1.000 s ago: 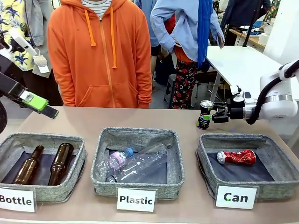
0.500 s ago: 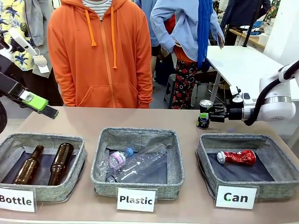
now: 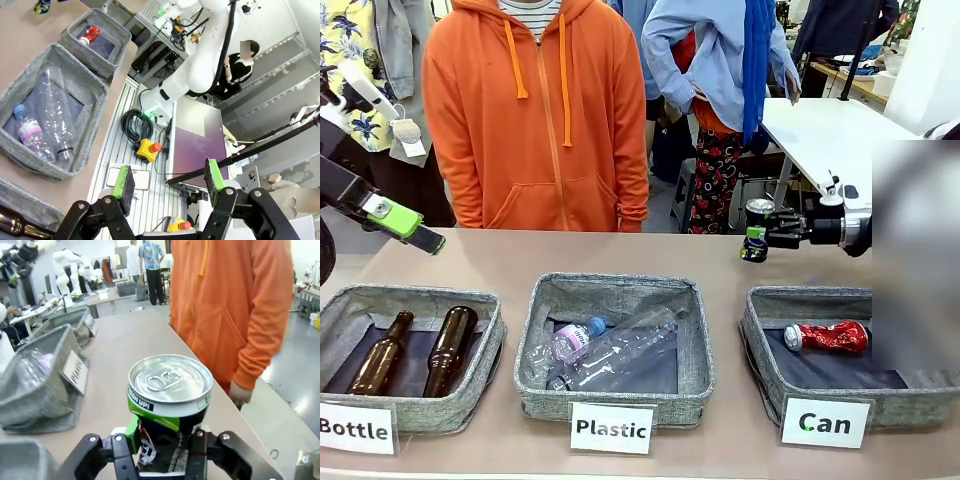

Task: Sort the can waste into the basket.
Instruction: Pick up the can waste from the table and place it in the right Fabric basket.

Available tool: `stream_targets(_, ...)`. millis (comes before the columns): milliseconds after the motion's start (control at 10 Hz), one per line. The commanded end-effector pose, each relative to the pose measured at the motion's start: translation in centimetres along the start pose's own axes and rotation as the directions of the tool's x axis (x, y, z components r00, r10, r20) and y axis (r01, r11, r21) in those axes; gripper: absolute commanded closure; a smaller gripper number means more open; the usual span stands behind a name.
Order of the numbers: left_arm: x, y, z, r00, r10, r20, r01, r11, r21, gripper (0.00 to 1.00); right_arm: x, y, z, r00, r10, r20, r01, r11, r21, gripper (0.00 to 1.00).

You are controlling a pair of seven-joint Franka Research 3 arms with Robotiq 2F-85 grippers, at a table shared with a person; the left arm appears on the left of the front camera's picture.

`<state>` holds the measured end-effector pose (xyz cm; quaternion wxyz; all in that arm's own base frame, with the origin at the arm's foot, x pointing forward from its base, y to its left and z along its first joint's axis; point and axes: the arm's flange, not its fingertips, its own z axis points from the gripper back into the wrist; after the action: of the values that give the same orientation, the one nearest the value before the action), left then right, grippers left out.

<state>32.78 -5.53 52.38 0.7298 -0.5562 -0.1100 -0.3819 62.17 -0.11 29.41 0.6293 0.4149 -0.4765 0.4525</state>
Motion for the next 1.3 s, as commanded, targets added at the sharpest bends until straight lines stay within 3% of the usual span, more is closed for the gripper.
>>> stream_targets(0, -0.1, -0.3, 0.2, 1.000, -0.003, 0.004, 0.003, 1.000, -0.008, 0.25, 6.4, 5.5, 1.7, 0.996, -0.025, -0.089, 0.028, 0.999, 0.030, 1.00)
stream_targets(200, -0.1, -0.3, 0.2, 1.000, -0.003, 0.004, 0.003, 1.000, -0.008, 0.25, 12.9, 12.1, 4.1, 0.978, 0.021, -0.208, -0.001, 0.995, 0.095, 1.00)
stream_targets(300, -0.1, -0.3, 0.2, 1.000, -0.003, 0.004, 0.003, 1.000, -0.008, 0.25, 14.5, 15.0, 5.1, 0.946, 0.000, -0.324, 0.047, 0.989, 0.140, 1.00)
stream_targets(400, -0.1, -0.3, 0.2, 1.000, -0.003, 0.004, 0.003, 1.000, -0.008, 0.25, 15.1, 17.3, 5.9, 0.851, 0.075, -0.520, 0.055, 0.971, 0.231, 1.00)
stream_targets(500, -0.1, -0.3, 0.2, 1.000, -0.003, 0.004, 0.003, 1.000, -0.008, 0.25, 15.2, 18.9, 6.0, 0.775, 0.132, -0.618, 0.058, 0.959, 0.277, 1.00)
stream_targets(800, -0.1, -0.3, 0.2, 1.000, -0.003, 0.004, 0.003, 1.000, -0.008, 0.25, 14.1, 20.9, 6.1, 0.584, 0.296, -0.756, 0.098, 0.899, 0.427, 1.00)
stream_targets(1000, -0.1, -0.3, 0.2, 1.000, -0.003, 0.004, 0.003, 1.000, -0.008, 0.25, 13.5, 21.2, 6.1, 0.561, 0.323, -0.762, 0.085, 0.893, 0.442, 1.00)
stream_targets(1100, -0.1, -0.3, 0.2, 1.000, -0.003, 0.004, 0.003, 1.000, -0.008, 0.25, 13.3, 20.9, 6.4, 0.563, 0.320, -0.762, 0.088, 0.894, 0.440, 0.03)
stream_targets(1200, -0.1, -0.3, 0.2, 1.000, -0.003, 0.004, 0.003, 1.000, -0.008, 0.25, 12.9, 21.0, 6.0, 0.567, 0.305, -0.765, 0.087, 0.902, 0.424, 0.03)
